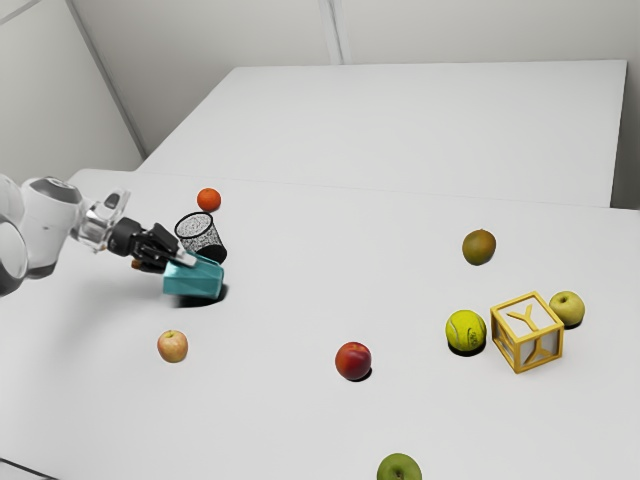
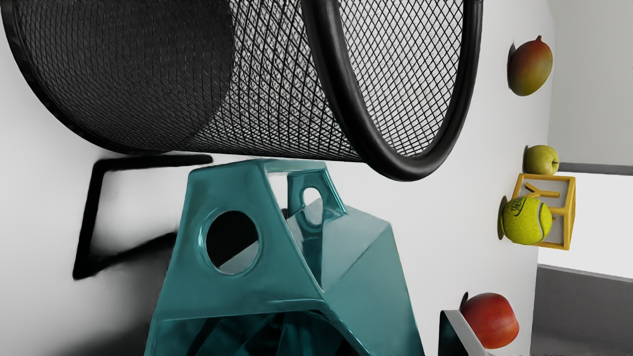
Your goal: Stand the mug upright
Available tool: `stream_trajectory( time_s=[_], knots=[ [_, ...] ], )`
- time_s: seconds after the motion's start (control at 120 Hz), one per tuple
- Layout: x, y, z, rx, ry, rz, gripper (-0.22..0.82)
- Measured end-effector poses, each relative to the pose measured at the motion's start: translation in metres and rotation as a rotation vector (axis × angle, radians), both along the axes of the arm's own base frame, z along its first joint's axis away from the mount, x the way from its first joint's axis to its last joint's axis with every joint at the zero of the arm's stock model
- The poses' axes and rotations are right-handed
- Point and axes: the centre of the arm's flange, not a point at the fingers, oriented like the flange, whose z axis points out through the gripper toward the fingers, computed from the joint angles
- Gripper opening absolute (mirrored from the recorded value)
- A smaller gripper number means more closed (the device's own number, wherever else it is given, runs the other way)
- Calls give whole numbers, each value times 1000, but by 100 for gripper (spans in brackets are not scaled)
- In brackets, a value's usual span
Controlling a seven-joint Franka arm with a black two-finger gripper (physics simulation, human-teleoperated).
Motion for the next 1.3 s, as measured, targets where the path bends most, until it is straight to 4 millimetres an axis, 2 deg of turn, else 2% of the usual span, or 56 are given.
stream_trajectory(
  time_s=[0.117,0.3,0.367,0.492,0.575,0.75,0.867,0.967,1.008,1.15,1.3],
  knots=[
    [4,-8,6,5,-27,-21,-9],
    [6,-26,27,16,-71,-58,-12],
    [4,-45,52,35,-100,-90,-14],
    [13,-96,95,166,-127,-218,-16],
    [20,-121,103,270,-115,-295,-17],
    [27,-158,122,548,-79,-438,-18],
    [34,-182,122,714,-59,-509,-18],
    [36,-194,113,824,-47,-526,-18],
    [34,-200,104,855,-38,-529,-18],
    [28,-209,77,935,-19,-519,-18],
    [27,-215,68,977,-12,-486,-18]
  ],
)
